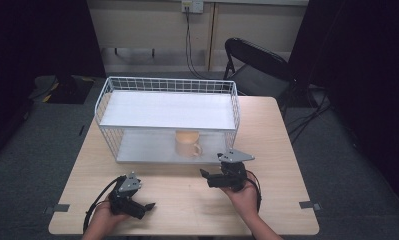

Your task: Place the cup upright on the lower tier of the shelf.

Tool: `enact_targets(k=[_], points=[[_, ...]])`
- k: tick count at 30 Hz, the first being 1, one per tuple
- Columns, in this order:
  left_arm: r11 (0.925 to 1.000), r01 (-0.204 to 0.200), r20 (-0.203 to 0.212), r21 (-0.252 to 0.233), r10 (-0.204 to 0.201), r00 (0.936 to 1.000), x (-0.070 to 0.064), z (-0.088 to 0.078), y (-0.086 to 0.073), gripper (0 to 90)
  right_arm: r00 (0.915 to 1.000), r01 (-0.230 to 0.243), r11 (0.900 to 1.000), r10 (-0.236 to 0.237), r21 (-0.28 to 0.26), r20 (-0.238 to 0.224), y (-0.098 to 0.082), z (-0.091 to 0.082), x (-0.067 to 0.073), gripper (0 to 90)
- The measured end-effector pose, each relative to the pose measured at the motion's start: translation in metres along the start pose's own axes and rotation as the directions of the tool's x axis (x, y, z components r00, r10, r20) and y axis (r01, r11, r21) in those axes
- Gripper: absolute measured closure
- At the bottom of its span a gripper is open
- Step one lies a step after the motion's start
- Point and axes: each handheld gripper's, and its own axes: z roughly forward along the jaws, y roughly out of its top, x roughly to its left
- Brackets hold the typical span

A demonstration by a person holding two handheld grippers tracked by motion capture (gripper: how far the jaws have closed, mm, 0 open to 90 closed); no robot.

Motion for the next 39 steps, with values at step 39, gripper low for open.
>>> enact_targets(k=[39], points=[[1.0,0.001,-0.001,0.0,-0.001,1.0,0.0,0.0,0.0,0.0,0.9981,0.044,0.999,-0.044,0.004,-0.042,-0.028,-0.042,-0.025,15.1]])
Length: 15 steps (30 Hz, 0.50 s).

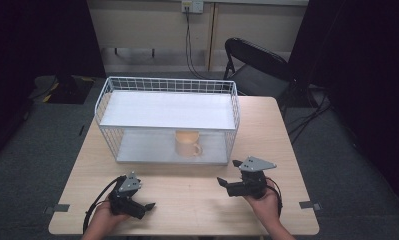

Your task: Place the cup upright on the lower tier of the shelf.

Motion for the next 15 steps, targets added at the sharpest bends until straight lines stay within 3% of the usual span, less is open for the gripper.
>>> enact_targets(k=[15], points=[[1.0,-0.001,0.0,0.0,0.001,1.0,0.0,0.0,0.0,0.0,1.0,0.003,1.0,-0.003,0.013,-0.001,-0.015,-0.016,-0.012,15.3]])
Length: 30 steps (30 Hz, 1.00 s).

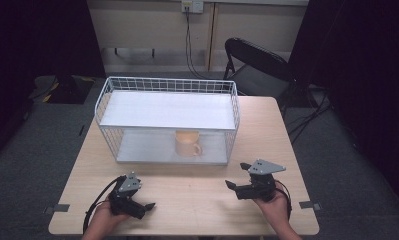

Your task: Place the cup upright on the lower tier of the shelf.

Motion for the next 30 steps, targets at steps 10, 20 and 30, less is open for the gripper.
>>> enact_targets(k=[10,20,30], points=[[1.0,0.001,0.0,0.0,-0.001,1.0,0.0,0.0,0.0,0.0,1.0,0.008,1.0,-0.008,-0.008,0.004,-0.011,-0.014,-0.011,15.4],[1.0,0.001,0.0,0.0,-0.001,1.0,0.0,0.0,0.0,0.0,1.0,0.002,1.0,-0.002,-0.005,0.003,-0.023,-0.024,-0.019,15.3],[1.0,0.002,-0.001,0.0,-0.002,1.0,0.0,0.0,0.0,0.0,1.0,0.006,1.0,-0.006,0.012,0.005,-0.037,-0.032,-0.027,15.4]])
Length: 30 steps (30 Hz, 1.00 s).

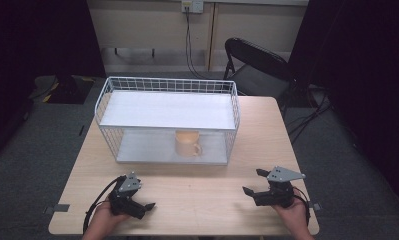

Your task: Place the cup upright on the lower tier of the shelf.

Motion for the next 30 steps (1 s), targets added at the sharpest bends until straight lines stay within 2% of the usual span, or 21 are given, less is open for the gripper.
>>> enact_targets(k=[12,16,30], points=[[1.0,0.0,-0.001,-0.002,0.0,1.0,0.0,0.0,0.0,0.0,0.9999,0.012,1.0,-0.012,0.02,-0.008,-0.016,-0.009,-0.011,15.5],[1.0,0.0,-0.002,-0.004,0.0,1.0,0.0,0.0,0.0,0.0,0.9999,0.004,1.0,-0.003,0.028,-0.014,-0.021,-0.01,-0.013,15.5],[1.0,0.002,-0.004,-0.004,-0.002,1.0,0.0,0.0,0.0,0.0,0.9999,0.013,0.997,-0.013,0.07,0.001,-0.036,-0.012,-0.023,15.5]])
